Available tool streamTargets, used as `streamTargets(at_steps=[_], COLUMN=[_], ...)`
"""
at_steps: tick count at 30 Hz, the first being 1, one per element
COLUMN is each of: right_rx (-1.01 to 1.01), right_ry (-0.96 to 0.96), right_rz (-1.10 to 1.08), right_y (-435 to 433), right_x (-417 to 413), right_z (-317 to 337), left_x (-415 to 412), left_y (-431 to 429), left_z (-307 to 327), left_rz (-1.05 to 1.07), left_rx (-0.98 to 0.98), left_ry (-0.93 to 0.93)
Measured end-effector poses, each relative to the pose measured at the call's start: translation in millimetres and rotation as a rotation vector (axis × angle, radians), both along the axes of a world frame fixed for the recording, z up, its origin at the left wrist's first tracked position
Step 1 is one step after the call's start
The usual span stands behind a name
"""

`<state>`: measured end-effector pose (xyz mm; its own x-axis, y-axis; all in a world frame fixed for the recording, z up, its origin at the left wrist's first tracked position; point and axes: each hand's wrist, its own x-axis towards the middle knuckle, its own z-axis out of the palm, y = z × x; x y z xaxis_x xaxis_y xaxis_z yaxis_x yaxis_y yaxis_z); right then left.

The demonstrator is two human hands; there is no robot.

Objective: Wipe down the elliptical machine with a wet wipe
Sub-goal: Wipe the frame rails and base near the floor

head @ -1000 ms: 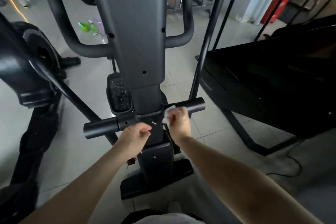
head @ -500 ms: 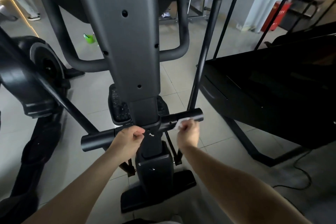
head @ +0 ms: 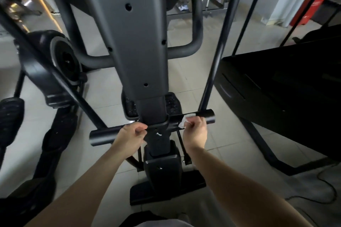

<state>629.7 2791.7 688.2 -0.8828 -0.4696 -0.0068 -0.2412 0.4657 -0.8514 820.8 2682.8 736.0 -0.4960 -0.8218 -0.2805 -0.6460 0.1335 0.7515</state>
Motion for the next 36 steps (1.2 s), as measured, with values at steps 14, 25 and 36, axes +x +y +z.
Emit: streamTargets(at_steps=[14,25,36], right_rx=[-0.045,-0.149,0.027], right_ry=[0.109,0.033,0.443], right_rz=[0.212,0.067,0.172], right_y=[-7.4,-24.4,-93.9], right_x=[-19.8,36.1,187.2], right_z=[-9.7,5.4,-9.6], left_x=[23.8,68.7,152.3], left_y=[2.2,-48.6,-113.9], left_z=[1.8,-14.1,-40.2], left_rz=[0.311,0.218,-0.07], left_rx=[-0.159,-0.307,-0.36], left_ry=[-0.047,-0.145,-0.061])
